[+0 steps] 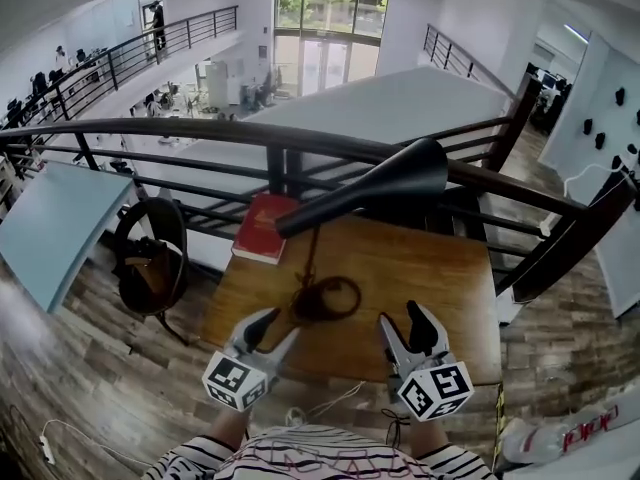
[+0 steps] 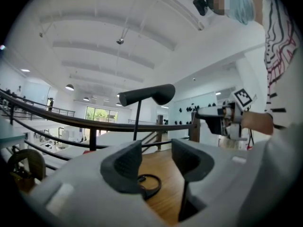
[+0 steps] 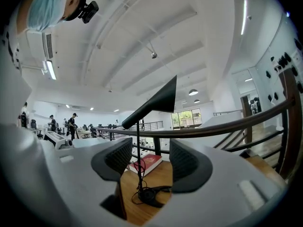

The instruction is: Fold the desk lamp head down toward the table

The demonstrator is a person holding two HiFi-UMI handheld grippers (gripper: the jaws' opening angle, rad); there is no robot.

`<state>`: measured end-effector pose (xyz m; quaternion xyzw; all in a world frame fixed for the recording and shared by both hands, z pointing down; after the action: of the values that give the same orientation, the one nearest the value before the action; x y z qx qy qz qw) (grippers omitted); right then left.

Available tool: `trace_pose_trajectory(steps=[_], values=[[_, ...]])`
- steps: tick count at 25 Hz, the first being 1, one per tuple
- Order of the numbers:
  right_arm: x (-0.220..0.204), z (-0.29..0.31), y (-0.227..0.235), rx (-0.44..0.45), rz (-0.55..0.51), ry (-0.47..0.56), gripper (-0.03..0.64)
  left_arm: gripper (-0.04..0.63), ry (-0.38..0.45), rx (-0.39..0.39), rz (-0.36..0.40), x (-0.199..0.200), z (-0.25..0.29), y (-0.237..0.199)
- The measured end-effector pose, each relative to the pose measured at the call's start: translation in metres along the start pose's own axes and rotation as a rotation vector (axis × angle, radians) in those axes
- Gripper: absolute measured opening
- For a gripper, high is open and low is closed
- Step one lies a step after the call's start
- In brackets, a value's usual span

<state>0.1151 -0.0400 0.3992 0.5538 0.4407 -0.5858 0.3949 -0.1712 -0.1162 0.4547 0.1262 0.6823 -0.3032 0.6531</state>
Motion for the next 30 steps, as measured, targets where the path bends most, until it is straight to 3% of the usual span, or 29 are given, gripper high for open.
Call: trace_pose_trajectory(steps=[6,12,20,30], values=[[0.030,0.028,0.013,-0.005,-0.111,0.044,0.235,0.196,-0.013,-0.041,0.041,0.014,0.028,-0.043],[0.076,0.046,0.049,0.033,-0.224,0.105,0.233,0.199,0.001,-0.037,0.056,0.024,0.066,-0.059],[0.147,0.063,0.114,0.135,-0.389,0.190,0.233,0.199,0.017,0.042,0.039,0.026,0.116,-0.060],[0.196,0.104,0.169,0.283,-0.464,0.240,0.233,0.219,0.017,0.134,0.012,0.020,0.164,-0.060]])
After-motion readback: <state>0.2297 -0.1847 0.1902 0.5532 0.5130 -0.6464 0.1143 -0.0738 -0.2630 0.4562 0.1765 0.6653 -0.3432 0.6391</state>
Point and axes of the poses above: the fingertips, and each gripper's own axes: z forward along the fingers, y to its right, x out of its top, the point moved 10 cm from there along -z, backward along the fingers, and after that the axes turned 12 degrees about -z, right-handed, at the moved point
